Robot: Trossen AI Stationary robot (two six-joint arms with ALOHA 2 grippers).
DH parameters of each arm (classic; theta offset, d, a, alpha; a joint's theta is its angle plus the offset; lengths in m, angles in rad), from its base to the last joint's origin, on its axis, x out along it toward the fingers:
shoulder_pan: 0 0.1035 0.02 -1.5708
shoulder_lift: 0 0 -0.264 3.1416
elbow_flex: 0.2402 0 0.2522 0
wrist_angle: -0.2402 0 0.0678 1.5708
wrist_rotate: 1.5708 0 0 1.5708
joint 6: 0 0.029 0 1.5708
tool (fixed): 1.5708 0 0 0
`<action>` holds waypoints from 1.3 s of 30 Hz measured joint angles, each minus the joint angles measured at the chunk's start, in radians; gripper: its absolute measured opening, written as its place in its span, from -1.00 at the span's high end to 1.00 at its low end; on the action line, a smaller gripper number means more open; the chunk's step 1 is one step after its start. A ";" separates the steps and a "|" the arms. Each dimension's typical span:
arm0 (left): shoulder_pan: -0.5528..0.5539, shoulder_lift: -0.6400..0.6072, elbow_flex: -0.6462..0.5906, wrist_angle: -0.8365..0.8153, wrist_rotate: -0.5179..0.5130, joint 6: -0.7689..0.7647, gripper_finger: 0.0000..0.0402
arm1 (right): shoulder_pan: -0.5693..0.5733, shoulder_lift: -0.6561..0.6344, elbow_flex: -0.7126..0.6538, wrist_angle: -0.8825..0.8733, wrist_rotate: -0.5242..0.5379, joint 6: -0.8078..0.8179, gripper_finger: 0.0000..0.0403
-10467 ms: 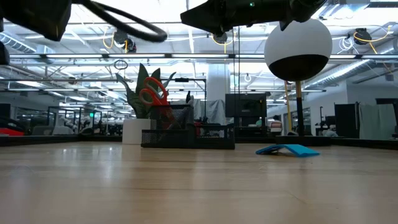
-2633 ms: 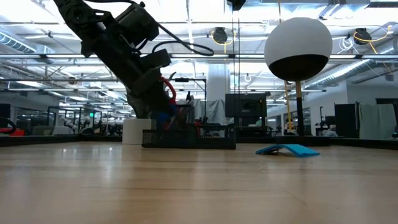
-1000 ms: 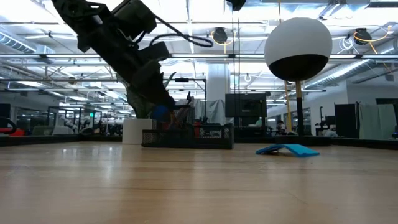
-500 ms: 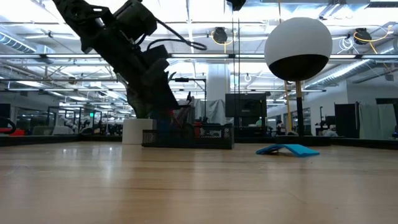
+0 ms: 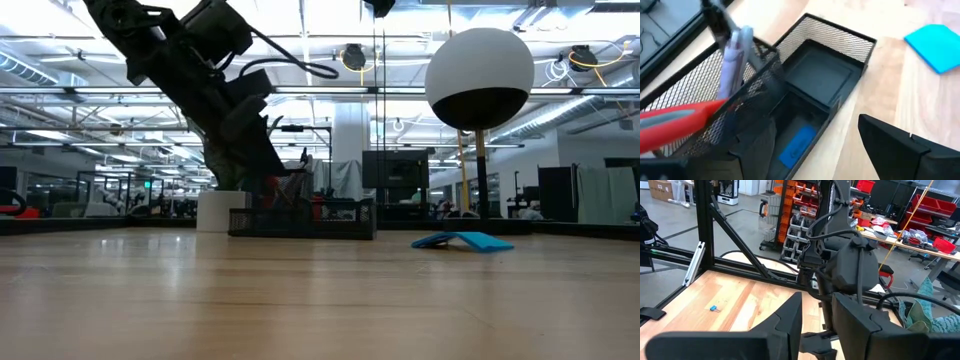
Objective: Pick and place office supplies into organizer
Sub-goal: Put the blue paper clip into the black desk organizer
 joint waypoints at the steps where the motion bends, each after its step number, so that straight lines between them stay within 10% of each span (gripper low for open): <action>1: -0.005 0.000 0.000 0.001 0.000 0.012 -0.45 | 0.000 0.000 0.000 0.000 0.000 0.000 0.50; 22: -0.214 -0.146 0.123 -0.569 -0.025 -0.042 -0.45 | 0.000 0.000 0.000 -0.004 -0.001 -0.001 0.50; 39: -0.450 -0.146 0.130 -0.631 -0.039 -0.172 -0.45 | 0.000 0.000 0.000 -0.011 -0.003 -0.001 0.50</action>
